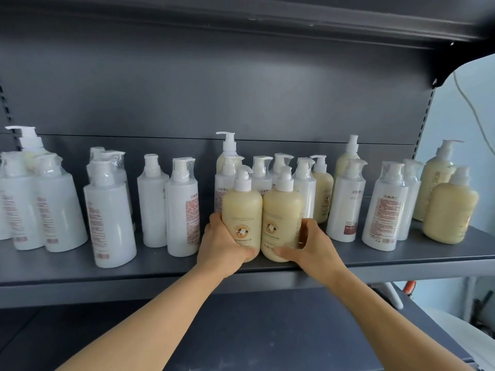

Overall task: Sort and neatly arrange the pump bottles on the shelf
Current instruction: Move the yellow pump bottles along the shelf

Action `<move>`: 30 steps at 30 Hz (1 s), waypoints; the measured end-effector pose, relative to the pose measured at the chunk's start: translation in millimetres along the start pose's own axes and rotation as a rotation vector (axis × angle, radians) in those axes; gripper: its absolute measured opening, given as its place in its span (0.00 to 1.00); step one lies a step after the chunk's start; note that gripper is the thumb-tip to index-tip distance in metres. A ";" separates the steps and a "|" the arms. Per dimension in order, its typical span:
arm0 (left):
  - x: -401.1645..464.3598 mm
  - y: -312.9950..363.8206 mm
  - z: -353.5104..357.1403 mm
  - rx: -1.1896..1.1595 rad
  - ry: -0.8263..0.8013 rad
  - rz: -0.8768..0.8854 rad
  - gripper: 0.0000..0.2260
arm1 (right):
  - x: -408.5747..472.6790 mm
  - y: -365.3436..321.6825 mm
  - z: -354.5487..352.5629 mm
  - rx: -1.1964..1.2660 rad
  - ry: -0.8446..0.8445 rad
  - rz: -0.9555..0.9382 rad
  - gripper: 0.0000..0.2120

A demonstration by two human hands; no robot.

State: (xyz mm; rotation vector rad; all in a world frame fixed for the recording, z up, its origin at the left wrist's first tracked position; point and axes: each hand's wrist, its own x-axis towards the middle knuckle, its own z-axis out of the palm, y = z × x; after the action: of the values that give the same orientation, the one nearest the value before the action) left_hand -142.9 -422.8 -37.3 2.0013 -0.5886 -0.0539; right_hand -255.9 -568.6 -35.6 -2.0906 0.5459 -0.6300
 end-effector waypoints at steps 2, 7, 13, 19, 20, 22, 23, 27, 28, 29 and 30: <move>0.5 -1.5 -2.6 0.018 0.005 0.011 0.40 | 2.5 4.3 -2.3 0.022 -0.065 0.018 0.27; 1.3 -5.4 -10.0 0.044 -0.117 0.049 0.39 | -4.8 -5.1 9.9 -0.032 0.033 0.004 0.36; -1.0 -5.5 -7.0 0.071 -0.083 0.081 0.35 | 1.6 -10.3 14.8 -0.034 0.090 -0.020 0.34; 0.0 -4.6 -1.2 0.105 -0.009 0.051 0.39 | -5.7 -10.8 2.8 -0.022 0.019 0.009 0.29; 0.0 -4.4 -0.9 0.105 -0.013 0.052 0.40 | -8.6 -12.0 4.6 -0.048 0.060 0.007 0.28; 0.7 -4.4 -1.4 0.102 -0.037 0.053 0.40 | -13.1 -13.6 11.0 -0.118 0.157 0.007 0.30; 1.5 -4.5 -2.0 0.090 -0.053 0.051 0.39 | -13.2 -13.6 13.9 -0.146 0.183 0.019 0.31; 4.6 -4.7 -5.9 0.066 -0.075 0.051 0.35 | -7.0 -14.0 16.4 -0.146 0.140 0.085 0.30; 4.5 -4.3 -6.5 0.074 -0.071 0.054 0.35 | -5.6 -14.6 14.9 -0.131 0.123 0.090 0.29; 4.0 -4.0 -6.6 0.085 -0.066 0.057 0.36 | -5.0 -14.7 13.3 -0.118 0.105 0.092 0.27; 3.2 -3.5 -6.6 0.097 -0.061 0.058 0.37 | -4.9 -14.9 11.7 -0.112 0.091 0.092 0.26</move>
State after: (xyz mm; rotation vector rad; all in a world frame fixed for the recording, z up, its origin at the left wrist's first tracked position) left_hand -136.9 -417.5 -36.4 2.0807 -0.7000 -0.0522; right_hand -250.3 -550.7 -30.2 -2.1350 0.7391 -0.6567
